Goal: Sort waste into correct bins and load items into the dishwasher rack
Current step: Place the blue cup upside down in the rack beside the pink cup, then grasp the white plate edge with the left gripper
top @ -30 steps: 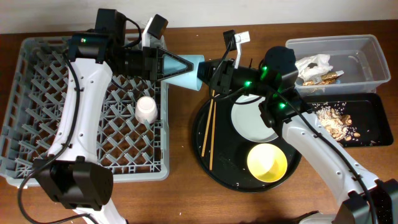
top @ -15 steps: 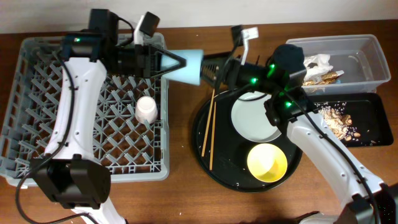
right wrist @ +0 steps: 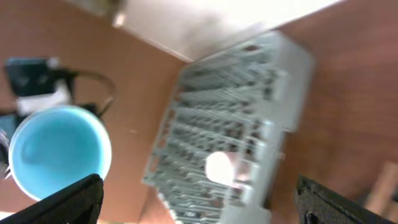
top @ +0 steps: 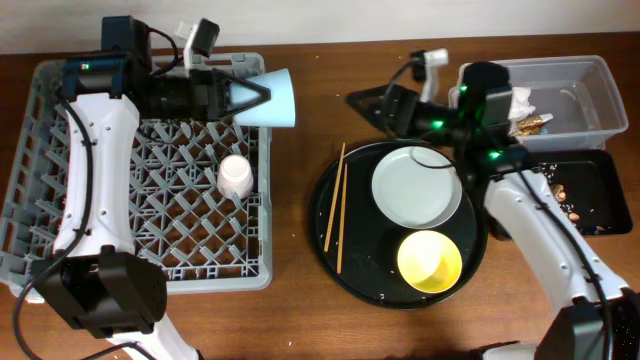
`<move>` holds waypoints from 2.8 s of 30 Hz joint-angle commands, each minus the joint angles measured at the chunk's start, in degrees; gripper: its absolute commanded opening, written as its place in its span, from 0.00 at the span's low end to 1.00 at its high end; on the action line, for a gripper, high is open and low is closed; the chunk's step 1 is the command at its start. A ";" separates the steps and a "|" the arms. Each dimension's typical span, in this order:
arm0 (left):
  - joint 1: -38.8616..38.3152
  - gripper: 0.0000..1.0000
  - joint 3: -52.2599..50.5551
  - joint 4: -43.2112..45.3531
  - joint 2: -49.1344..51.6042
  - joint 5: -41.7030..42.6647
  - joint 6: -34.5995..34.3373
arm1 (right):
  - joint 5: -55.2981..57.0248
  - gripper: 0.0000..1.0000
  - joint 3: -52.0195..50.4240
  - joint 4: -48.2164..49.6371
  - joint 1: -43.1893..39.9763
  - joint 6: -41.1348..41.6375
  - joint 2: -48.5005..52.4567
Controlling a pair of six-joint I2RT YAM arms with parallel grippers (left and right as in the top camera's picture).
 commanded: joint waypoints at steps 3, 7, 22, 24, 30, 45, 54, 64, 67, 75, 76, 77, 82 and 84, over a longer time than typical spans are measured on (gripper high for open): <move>0.33 0.57 0.28 -6.25 -9.40 -40.59 -7.54 | 6.71 0.98 0.09 -16.09 -2.12 -8.90 0.02; -0.83 0.57 0.26 -15.43 -14.03 -58.05 -12.61 | 14.19 0.98 0.09 -27.32 -2.12 -11.61 0.02; -13.53 0.58 -30.14 -0.79 -13.92 -77.22 -27.23 | 21.90 0.98 0.09 -37.44 -2.12 -16.09 0.02; -13.53 0.58 -34.32 4.13 -13.92 -77.18 -27.21 | 22.53 0.98 0.09 -37.97 -2.12 -16.09 0.02; -13.53 0.72 -40.19 11.93 -13.92 -76.83 -27.21 | 22.93 0.98 0.09 -38.29 -2.12 -16.06 0.02; -13.60 0.99 -17.46 4.07 -13.99 -76.81 -26.27 | 36.65 0.99 12.66 -56.96 -2.12 -20.55 -8.22; -23.50 0.99 -16.92 12.22 -13.75 -72.98 -23.06 | 52.54 0.70 11.96 -69.31 -2.12 -12.22 -3.74; -25.33 0.99 -17.22 13.97 -9.29 -73.33 -23.08 | 57.33 0.53 8.57 -67.52 -2.12 -8.26 10.80; -26.14 0.98 -17.22 15.19 -8.24 -71.43 -23.04 | 57.40 0.53 8.59 -66.12 -2.12 -8.26 12.24; -36.54 0.98 -17.22 25.46 3.56 -70.47 -22.45 | 55.23 0.67 16.72 -70.49 -5.73 -9.20 6.08; -37.62 0.98 -17.22 27.32 5.38 -68.70 -22.47 | 55.28 0.67 18.91 -71.78 -7.19 -10.03 4.15; -38.49 0.97 -17.22 29.24 7.15 -66.95 -22.47 | 55.25 0.67 20.83 -73.00 -9.07 -10.05 2.08; -40.70 0.91 -17.22 34.29 12.68 -66.25 -25.75 | 55.23 0.67 23.61 -74.79 -17.33 -11.89 -6.49; -41.40 0.85 -17.22 35.06 14.01 -66.25 -25.75 | 55.28 0.67 23.61 -75.56 -18.64 -13.05 -7.54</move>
